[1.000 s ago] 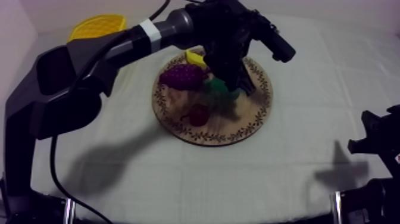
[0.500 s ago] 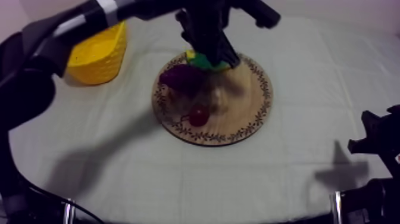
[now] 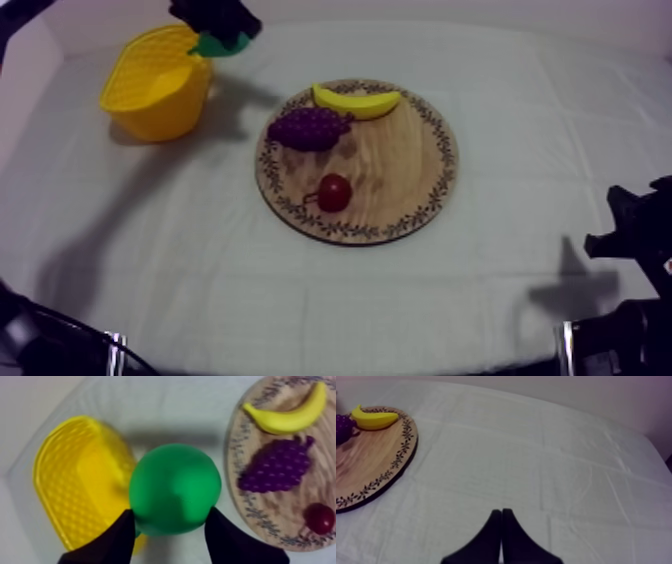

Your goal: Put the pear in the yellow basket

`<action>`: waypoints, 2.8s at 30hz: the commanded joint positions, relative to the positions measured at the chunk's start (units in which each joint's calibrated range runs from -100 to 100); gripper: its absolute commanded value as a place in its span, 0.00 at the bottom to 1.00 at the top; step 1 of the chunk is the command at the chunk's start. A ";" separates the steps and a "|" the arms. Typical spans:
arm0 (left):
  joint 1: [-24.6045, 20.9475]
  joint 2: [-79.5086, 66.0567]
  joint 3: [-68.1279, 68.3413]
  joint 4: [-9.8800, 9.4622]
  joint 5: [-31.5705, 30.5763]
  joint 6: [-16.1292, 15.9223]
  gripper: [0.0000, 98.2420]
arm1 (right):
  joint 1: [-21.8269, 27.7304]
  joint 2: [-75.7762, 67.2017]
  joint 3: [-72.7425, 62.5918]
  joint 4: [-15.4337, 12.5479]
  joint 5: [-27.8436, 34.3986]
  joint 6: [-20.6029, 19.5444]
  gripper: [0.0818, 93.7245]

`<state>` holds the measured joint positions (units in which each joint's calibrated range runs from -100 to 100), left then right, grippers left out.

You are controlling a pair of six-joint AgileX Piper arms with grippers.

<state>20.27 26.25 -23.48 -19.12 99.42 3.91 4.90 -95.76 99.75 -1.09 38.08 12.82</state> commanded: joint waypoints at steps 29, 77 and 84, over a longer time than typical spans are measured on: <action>-15.49 17.23 -2.96 2.73 -11.05 -2.02 0.53 | 0.00 0.01 0.03 -0.01 -0.01 0.00 0.00; -21.58 -92.85 94.62 15.86 -61.99 -8.59 0.00 | 0.00 0.01 0.03 -0.01 -0.01 0.00 0.00; -23.49 -113.38 106.64 19.67 -62.05 -9.12 0.00 | 0.00 0.01 0.03 -0.01 -0.01 -0.01 0.00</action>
<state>-3.03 -73.15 78.42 0.00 37.41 -5.27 4.90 -95.76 99.75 -1.09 38.05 12.80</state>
